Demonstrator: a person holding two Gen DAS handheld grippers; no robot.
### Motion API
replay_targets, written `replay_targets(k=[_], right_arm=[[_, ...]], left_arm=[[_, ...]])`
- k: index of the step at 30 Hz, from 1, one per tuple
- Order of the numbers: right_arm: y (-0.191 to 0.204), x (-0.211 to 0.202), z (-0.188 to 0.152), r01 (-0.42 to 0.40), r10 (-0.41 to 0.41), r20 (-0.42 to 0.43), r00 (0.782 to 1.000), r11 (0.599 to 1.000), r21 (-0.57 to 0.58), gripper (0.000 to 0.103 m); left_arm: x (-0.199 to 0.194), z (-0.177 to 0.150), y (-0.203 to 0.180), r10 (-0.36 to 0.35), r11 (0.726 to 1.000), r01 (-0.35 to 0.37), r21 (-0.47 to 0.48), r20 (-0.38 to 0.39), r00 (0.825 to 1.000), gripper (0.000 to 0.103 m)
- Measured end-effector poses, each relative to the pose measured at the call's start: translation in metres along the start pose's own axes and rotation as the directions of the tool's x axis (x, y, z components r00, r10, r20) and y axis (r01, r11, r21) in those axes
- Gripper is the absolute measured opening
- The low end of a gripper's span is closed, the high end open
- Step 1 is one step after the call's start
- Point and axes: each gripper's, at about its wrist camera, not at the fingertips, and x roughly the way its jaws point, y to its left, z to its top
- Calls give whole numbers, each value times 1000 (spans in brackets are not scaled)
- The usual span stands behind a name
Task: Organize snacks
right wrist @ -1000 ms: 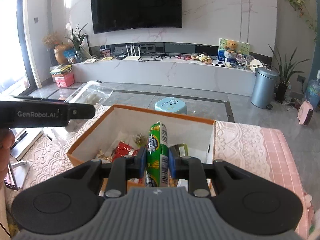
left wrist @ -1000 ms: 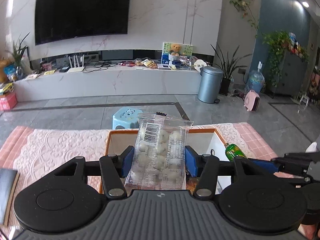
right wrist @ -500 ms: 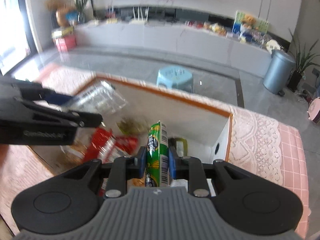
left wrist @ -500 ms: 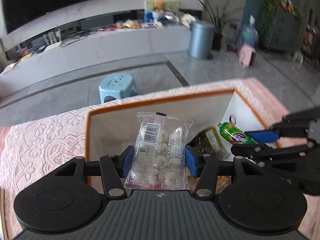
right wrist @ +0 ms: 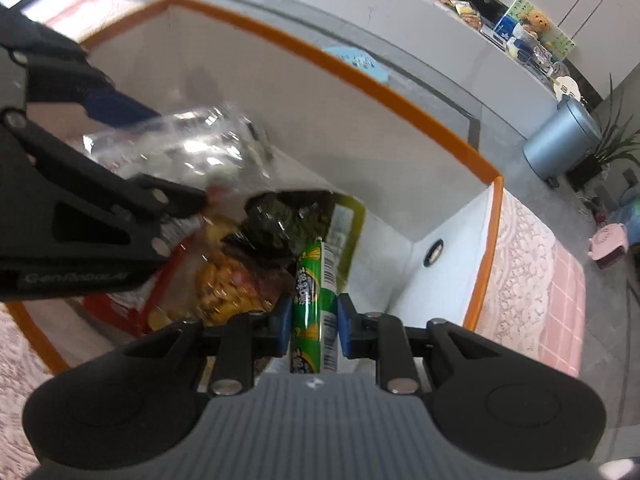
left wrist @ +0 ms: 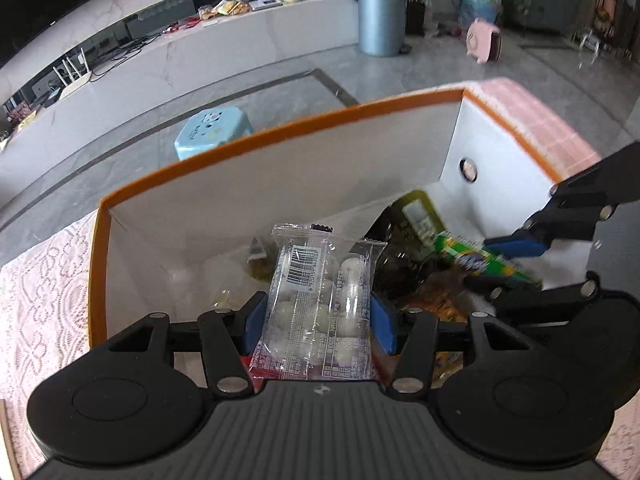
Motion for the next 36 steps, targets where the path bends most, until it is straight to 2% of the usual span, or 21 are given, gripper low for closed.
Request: replay_targets(k=[6, 9, 15, 19, 22, 26, 27, 28, 30, 36], right_arm=[[-1, 5, -2, -3, 3, -49, 999, 1000, -14, 20], [0, 6, 1, 8, -9, -56, 998, 1000, -26, 20], [0, 9, 0, 14, -17, -62, 998, 999, -38, 22], [0, 10, 2, 2, -4, -61, 998, 1000, -31, 32], [4, 8, 2, 1, -3, -55, 999, 1000, -29, 39], [5, 1, 3, -29, 28, -41, 999, 1000, -10, 48], [4, -2, 3, -34, 34, -36, 999, 999, -5, 52], [5, -5, 3, -32, 32, -30, 999, 999, -4, 65], [4, -13, 2, 2, -2, -9, 1000, 1000, 3, 76], [2, -36, -3, 30, -30, 11, 999, 1000, 5, 76]], left_arm=[[7, -2, 3, 13, 1000, -14, -23, -43, 999, 67], [7, -3, 4, 16, 1000, -17, -24, -36, 999, 68], [4, -3, 9, -22, 998, 19, -62, -40, 999, 76], [0, -3, 9, -59, 995, 58, -81, -19, 998, 79], [-4, -4, 8, -124, 986, 123, -108, 2, 992, 80], [-8, -7, 12, -164, 975, 163, -153, 10, 986, 79], [-10, -8, 14, -176, 971, 176, -161, 17, 984, 79], [-13, -9, 16, -182, 969, 183, -167, 23, 983, 79], [-20, -9, 18, -158, 971, 162, -176, 37, 987, 78], [-49, -8, 26, -40, 971, 53, -232, 64, 997, 75]])
